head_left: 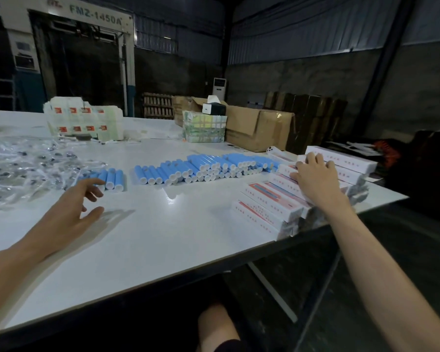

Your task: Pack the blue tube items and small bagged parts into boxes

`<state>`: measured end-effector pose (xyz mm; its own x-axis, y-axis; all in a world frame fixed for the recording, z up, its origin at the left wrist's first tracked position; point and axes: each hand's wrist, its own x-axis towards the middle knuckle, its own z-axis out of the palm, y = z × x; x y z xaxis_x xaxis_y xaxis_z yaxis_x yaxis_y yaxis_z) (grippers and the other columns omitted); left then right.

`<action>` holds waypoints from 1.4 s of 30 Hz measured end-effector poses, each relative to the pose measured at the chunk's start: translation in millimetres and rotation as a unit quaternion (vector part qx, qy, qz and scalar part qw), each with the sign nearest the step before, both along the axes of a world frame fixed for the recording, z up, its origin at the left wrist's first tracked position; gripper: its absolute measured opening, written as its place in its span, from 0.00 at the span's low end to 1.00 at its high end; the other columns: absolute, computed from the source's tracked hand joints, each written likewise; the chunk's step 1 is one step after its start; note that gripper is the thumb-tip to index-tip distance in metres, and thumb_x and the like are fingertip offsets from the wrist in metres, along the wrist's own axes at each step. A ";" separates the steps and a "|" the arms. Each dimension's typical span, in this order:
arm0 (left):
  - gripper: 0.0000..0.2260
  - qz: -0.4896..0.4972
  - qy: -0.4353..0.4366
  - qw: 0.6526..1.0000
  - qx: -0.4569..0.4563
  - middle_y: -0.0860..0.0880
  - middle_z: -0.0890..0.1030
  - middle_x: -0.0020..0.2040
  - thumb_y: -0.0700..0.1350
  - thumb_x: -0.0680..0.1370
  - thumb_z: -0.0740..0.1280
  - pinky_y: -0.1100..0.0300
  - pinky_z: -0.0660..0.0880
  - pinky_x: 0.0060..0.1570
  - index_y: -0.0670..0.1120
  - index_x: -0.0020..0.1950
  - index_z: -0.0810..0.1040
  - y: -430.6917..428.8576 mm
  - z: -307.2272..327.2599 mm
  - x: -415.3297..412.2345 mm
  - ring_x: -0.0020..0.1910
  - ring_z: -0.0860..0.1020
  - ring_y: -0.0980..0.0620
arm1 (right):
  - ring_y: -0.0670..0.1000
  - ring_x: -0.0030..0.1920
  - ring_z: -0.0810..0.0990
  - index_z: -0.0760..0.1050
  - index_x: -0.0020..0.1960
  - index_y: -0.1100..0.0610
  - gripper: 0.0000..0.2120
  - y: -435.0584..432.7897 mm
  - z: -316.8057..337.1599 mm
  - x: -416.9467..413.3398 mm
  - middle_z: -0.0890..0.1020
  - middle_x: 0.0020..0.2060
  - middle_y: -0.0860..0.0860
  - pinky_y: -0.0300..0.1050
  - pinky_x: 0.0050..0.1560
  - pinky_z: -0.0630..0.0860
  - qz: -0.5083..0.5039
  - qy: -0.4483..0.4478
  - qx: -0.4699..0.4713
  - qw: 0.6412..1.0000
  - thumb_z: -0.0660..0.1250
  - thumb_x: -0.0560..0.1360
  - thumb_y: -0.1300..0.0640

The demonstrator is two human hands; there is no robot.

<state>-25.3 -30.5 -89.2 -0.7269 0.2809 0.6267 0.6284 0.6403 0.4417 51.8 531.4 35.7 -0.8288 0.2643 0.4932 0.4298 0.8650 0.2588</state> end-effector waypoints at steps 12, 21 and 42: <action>0.12 0.026 -0.019 0.998 -0.060 0.64 0.80 0.55 0.43 0.82 0.72 0.54 0.77 0.49 0.56 0.62 0.77 6.1 5.4 14.6 0.57 0.77 0.60 | 0.54 0.49 0.81 0.80 0.55 0.57 0.11 -62.4 9.2 -24.1 0.83 0.50 0.55 0.52 0.55 0.79 0.162 0.098 -0.029 0.982 0.62 0.85 0.52; 0.03 0.111 -0.028 0.992 -0.056 0.60 0.82 0.44 0.52 0.82 0.72 0.54 0.78 0.44 0.61 0.52 0.79 17.8 18.2 34.0 0.45 0.80 0.60 | 0.60 0.36 0.78 0.74 0.45 0.58 0.15 -264.6 6.0 -71.2 0.80 0.34 0.55 0.53 0.39 0.75 0.429 0.110 -0.225 0.868 0.58 0.86 0.51; 0.12 0.469 -0.119 0.870 -0.098 0.48 0.82 0.60 0.46 0.83 0.66 0.49 0.75 0.54 0.49 0.67 0.76 -132.8 50.4 127.4 0.60 0.78 0.46 | 0.47 0.31 0.74 0.80 0.40 0.56 0.17 -445.5 -129.0 -122.8 0.80 0.28 0.46 0.43 0.37 0.69 0.470 -0.079 -0.682 0.554 0.65 0.83 0.47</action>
